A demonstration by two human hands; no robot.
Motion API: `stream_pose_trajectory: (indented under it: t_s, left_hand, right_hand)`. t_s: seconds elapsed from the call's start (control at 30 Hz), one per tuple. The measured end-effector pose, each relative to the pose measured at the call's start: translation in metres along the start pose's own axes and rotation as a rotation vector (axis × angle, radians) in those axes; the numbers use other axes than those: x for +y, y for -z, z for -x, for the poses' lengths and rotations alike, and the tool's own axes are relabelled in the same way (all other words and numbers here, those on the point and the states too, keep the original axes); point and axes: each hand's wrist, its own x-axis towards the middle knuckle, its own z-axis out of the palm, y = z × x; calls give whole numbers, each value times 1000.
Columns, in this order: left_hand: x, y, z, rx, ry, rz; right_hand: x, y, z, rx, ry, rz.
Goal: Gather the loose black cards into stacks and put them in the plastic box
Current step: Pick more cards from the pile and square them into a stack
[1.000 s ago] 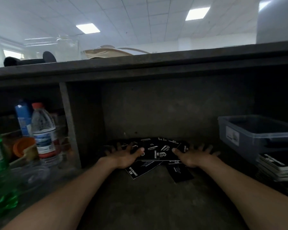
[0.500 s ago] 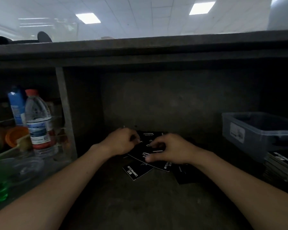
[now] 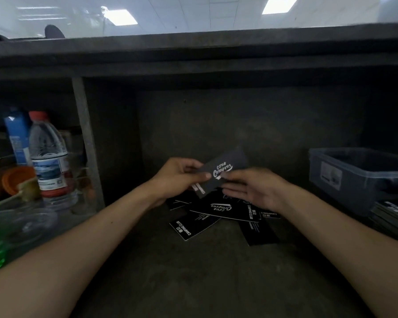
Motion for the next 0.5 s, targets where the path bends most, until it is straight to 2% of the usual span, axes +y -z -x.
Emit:
stream_pose_trajectory:
  t_s: [0.03, 0.1, 0.13, 0.17, 0.3, 0.43, 0.5]
  left_hand:
    - [-1, 2, -1, 49, -11, 15]
    - [-6, 13, -4, 173, -55, -89]
    - [-9, 18, -5, 202, -84, -173]
    - [-12, 23, -7, 195, -94, -235]
    - [-30, 22, -8, -12, 5, -307]
    - [-34, 21, -11, -35, 44, -171]
    - [-34, 21, -12, -36, 58, -136]
  right_hand:
    - [3, 1, 0, -5, 30, 218]
    - [4, 7, 0, 42, 120, 805]
    - [2, 9, 1, 37, 141, 995]
    - [0, 9, 2, 8, 135, 1076]
    - [-3, 10, 5, -122, 43, 1082]
    - [-7, 13, 6, -151, 6, 1022]
    - [-13, 19, 7, -177, -33, 824]
